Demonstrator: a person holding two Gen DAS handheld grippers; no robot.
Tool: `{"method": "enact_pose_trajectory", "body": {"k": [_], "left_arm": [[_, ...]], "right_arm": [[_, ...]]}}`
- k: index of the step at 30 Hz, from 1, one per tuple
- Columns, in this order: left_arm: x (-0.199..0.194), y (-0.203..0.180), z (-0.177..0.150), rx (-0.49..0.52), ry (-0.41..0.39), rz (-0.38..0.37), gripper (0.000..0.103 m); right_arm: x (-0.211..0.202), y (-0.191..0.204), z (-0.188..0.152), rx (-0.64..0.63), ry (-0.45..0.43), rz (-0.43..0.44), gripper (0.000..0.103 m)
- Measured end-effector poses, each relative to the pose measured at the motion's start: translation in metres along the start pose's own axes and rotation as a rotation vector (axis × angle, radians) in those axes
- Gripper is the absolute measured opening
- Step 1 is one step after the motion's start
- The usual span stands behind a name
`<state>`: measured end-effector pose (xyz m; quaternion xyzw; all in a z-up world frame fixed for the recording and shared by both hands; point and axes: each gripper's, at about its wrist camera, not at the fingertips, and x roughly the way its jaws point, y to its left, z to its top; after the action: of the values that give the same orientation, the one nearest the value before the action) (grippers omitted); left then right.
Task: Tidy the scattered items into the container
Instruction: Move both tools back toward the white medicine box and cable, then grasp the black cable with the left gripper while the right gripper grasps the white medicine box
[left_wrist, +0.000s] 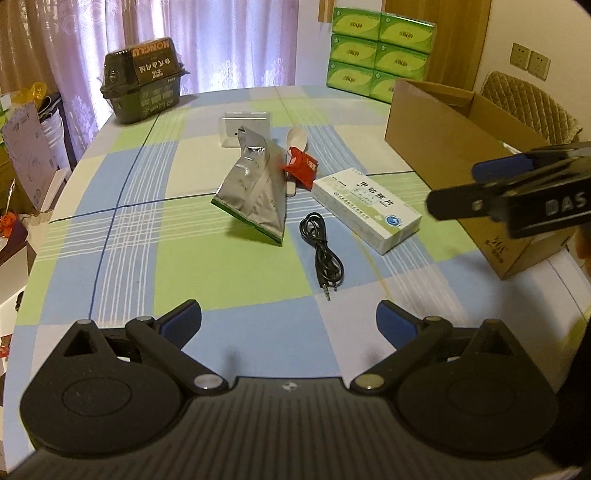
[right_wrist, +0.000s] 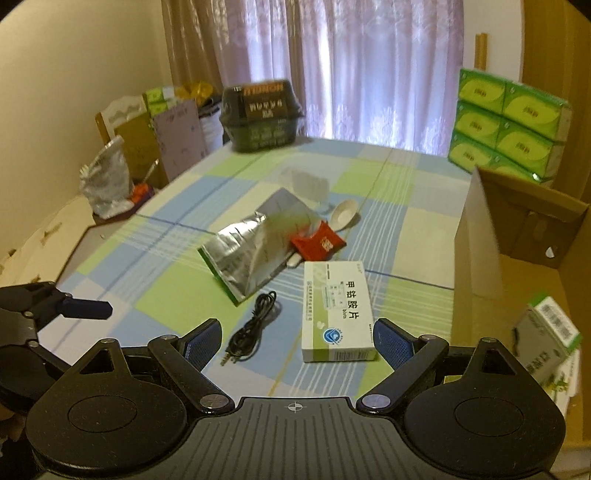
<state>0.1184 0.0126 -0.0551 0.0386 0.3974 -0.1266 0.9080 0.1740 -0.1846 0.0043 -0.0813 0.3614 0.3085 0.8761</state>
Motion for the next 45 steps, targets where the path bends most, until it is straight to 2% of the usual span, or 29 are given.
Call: {"method": "enact_pose_trajectory", "body": {"k": [6, 10, 15, 20, 22, 26, 28, 30, 32, 33, 34, 45], "left_arm": [[0.028, -0.006, 0.009, 0.021, 0.003, -0.005, 0.091], [0.045, -0.013, 0.014, 0.037, 0.003, -0.016, 0.077], [0.067, -0.017, 0.02, 0.03, 0.005, -0.033, 0.07], [0.087, -0.024, 0.027, 0.033, 0.01, -0.057, 0.069], [0.095, -0.026, 0.029, 0.04, 0.019, -0.059, 0.06], [0.103, -0.028, 0.029, 0.04, 0.028, -0.056, 0.048], [0.102, -0.026, 0.03, 0.033, 0.03, -0.059, 0.028], [0.1, -0.023, 0.03, 0.031, 0.037, -0.049, 0.021], [0.094, -0.018, 0.027, 0.028, 0.04, -0.034, 0.021], [0.091, -0.015, 0.024, 0.022, 0.04, -0.032, 0.021], [0.087, -0.012, 0.022, 0.018, 0.042, -0.028, 0.021], [0.074, -0.003, 0.009, 0.012, 0.043, -0.011, 0.021]], "right_arm": [[0.041, -0.012, 0.007, 0.017, 0.046, -0.003, 0.094], [0.063, -0.022, 0.013, 0.02, 0.063, -0.001, 0.094], [0.078, -0.032, 0.02, 0.022, 0.074, 0.006, 0.094], [0.088, -0.038, 0.024, 0.012, 0.079, 0.011, 0.094], [0.092, -0.039, 0.025, 0.012, 0.085, 0.015, 0.094], [0.097, -0.043, 0.025, 0.024, 0.098, 0.017, 0.093], [0.1, -0.043, 0.025, 0.018, 0.103, 0.017, 0.093], [0.103, -0.042, 0.025, 0.009, 0.111, 0.014, 0.093], [0.107, -0.042, 0.025, 0.006, 0.122, 0.013, 0.093], [0.109, -0.043, 0.024, 0.005, 0.128, 0.011, 0.083], [0.111, -0.043, 0.024, 0.003, 0.135, 0.007, 0.081], [0.121, -0.041, 0.024, -0.08, 0.137, -0.059, 0.081]]}}
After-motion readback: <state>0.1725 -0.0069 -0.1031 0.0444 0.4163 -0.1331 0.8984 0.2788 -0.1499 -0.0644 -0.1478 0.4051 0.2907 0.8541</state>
